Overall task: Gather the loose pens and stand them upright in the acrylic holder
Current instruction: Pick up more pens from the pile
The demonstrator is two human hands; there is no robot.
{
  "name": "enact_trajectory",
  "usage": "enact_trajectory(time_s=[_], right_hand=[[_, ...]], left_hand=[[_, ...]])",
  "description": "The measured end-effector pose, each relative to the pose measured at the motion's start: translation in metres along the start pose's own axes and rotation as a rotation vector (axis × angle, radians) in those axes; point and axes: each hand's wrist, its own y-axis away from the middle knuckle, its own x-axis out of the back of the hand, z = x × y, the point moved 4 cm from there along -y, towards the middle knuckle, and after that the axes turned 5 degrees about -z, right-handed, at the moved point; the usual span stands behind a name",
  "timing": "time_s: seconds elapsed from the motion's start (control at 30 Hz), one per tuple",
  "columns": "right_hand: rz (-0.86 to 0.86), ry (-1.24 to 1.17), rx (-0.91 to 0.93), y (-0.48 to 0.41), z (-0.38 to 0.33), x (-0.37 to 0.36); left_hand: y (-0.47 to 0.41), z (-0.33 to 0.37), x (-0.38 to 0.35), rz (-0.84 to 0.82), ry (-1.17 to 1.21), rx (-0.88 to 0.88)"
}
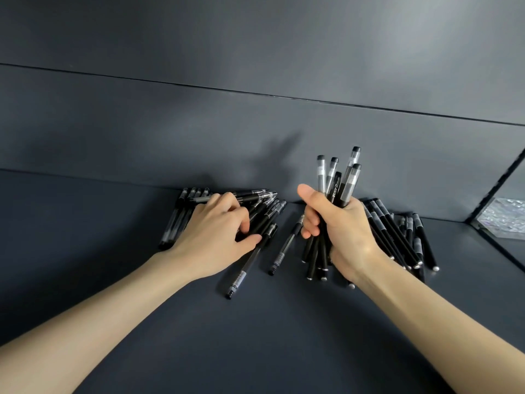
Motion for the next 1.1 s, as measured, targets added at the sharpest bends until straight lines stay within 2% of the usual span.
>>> enact_trajectory(time_s=[0.17, 0.23, 0.3, 0.37, 0.53, 0.6, 0.7, 0.87, 1.1], right_hand=[[-0.012, 0.032, -0.028, 0.004, 0.007, -0.007], [-0.002, 0.004, -0.043, 0.004, 0.006, -0.006], [0.005, -0.028, -0.066, 0.004, 0.005, -0.003], [0.0, -0.043, -0.085, 0.004, 0.006, -0.003], [-0.011, 0.012, -0.103, 0.004, 0.005, -0.004], [0.037, 0.007, -0.105, 0.002, 0.003, 0.0], [0.122, -0.059, -0.105, -0.002, 0.003, 0.008], [0.09, -0.092, -0.103, 0.0, 0.003, 0.007], [0.049, -0.011, -0.081, 0.002, 0.002, 0.004]], left_hand=[[-0.001, 0.004, -0.002, 0.051, -0.008, 0.008], [0.0, 0.004, 0.004, 0.143, 0.119, 0.043], [0.003, 0.007, 0.012, 0.202, 0.375, 0.077], [0.006, 0.02, 0.016, 0.182, 0.585, 0.055], [0.011, 0.05, 0.005, -0.003, 0.75, -0.09], [0.007, 0.042, 0.003, 0.015, 0.685, -0.073], [0.002, 0.021, 0.004, 0.096, 0.352, 0.002], [-0.004, 0.014, -0.006, -0.019, -0.054, 0.083], [-0.012, 0.019, -0.007, -0.054, -0.131, 0.123]])
